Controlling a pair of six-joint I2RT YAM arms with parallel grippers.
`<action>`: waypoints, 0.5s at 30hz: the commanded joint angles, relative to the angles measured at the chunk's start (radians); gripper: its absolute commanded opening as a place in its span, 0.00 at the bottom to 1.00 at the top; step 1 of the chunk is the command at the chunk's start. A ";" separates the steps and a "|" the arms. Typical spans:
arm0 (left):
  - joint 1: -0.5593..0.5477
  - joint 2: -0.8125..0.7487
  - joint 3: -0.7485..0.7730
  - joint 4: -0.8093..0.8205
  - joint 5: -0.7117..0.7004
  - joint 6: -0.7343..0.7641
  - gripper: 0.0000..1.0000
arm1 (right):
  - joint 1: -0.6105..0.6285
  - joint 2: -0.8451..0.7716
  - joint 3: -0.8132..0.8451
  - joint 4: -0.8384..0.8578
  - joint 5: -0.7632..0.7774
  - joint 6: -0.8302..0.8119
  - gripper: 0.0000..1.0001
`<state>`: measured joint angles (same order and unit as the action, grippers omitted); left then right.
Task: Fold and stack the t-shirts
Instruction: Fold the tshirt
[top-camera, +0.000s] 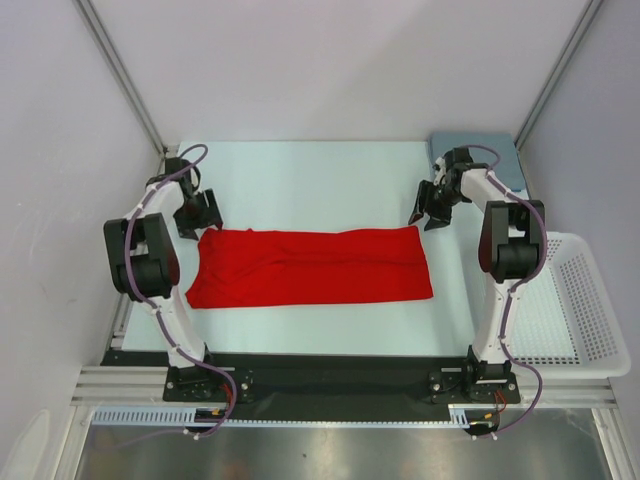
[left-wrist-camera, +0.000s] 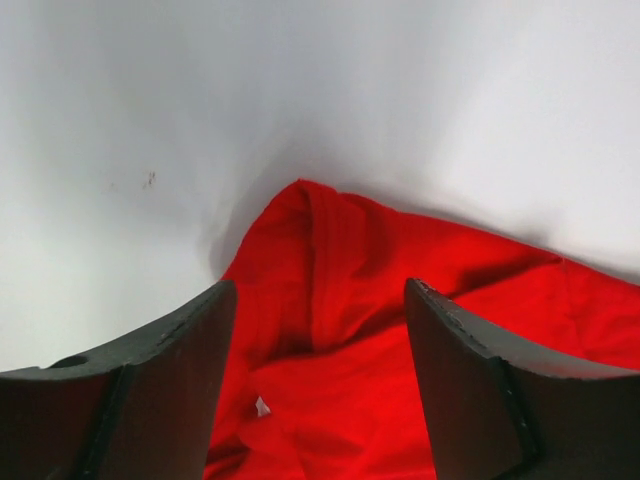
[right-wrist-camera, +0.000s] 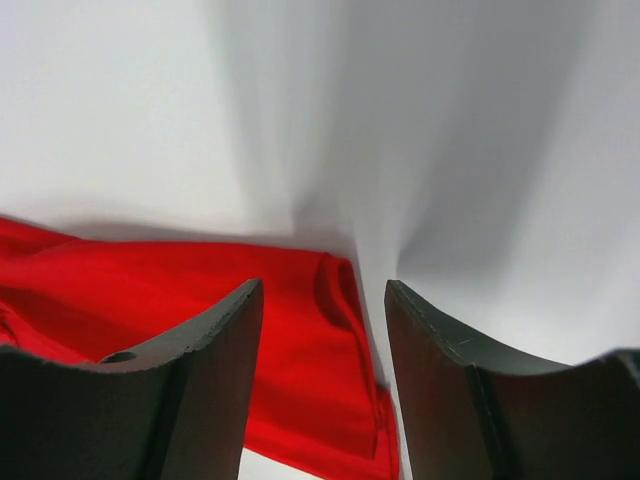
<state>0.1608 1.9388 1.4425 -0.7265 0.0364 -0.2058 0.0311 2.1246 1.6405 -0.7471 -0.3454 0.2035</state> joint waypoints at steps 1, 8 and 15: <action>0.016 0.008 0.068 0.006 0.045 0.057 0.75 | 0.010 -0.002 0.018 0.006 -0.055 -0.038 0.58; 0.019 0.045 0.064 0.019 0.091 0.077 0.77 | 0.015 -0.003 -0.042 0.037 -0.061 -0.038 0.58; 0.022 0.058 0.053 0.016 0.108 0.085 0.69 | 0.020 0.008 -0.047 0.031 -0.041 -0.023 0.56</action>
<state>0.1719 2.0022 1.4742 -0.7200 0.1108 -0.1467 0.0448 2.1349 1.5990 -0.7261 -0.3920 0.1822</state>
